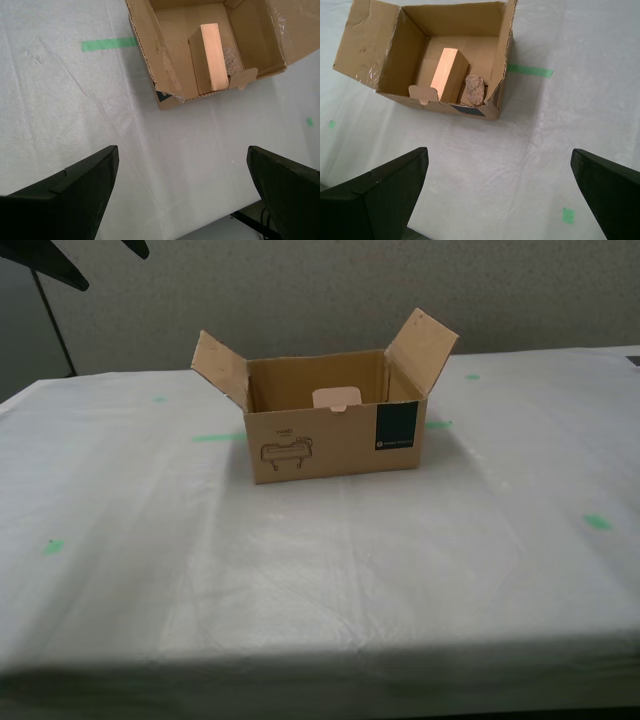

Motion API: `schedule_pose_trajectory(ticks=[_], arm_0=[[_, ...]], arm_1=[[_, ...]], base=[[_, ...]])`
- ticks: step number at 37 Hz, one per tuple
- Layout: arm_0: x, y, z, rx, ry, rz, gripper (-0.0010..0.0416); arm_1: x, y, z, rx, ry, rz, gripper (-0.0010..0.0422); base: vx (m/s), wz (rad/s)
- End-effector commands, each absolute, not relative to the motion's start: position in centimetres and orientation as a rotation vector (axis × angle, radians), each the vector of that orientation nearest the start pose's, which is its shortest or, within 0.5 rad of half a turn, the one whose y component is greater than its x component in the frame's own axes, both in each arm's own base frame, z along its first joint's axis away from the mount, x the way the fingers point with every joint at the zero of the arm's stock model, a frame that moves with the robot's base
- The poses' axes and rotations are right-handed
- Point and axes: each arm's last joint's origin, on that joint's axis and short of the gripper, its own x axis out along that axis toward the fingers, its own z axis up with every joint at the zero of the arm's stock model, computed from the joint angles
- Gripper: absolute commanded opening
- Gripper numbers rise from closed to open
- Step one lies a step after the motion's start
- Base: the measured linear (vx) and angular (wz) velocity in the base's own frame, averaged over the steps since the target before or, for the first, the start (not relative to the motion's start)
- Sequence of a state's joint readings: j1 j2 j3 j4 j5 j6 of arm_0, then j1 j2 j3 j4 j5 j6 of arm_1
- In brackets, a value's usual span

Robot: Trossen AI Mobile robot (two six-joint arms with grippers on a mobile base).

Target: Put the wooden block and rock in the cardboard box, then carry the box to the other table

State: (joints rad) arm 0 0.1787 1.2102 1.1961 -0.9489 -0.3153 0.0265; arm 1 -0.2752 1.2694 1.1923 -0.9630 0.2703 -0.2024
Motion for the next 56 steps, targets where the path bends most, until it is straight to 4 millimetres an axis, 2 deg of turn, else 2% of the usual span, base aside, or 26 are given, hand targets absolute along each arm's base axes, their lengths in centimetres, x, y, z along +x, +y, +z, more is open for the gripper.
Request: schedule_pose_trajectory(ticks=[1,56], arm_0=[[22.22,4.91,32.91,0.088,0.973,0.440,0.0398],[22.22,4.89,32.91,0.088,0.974,0.439,0.0399]], arm_1=[[22.78,-7.26,31.43,-0.176,1.097,-0.388,0.0350],[22.79,-7.25,31.43,-0.176,1.097,-0.387,0.0350]], base=[[0.000,0.000],[0.000,0.000]])
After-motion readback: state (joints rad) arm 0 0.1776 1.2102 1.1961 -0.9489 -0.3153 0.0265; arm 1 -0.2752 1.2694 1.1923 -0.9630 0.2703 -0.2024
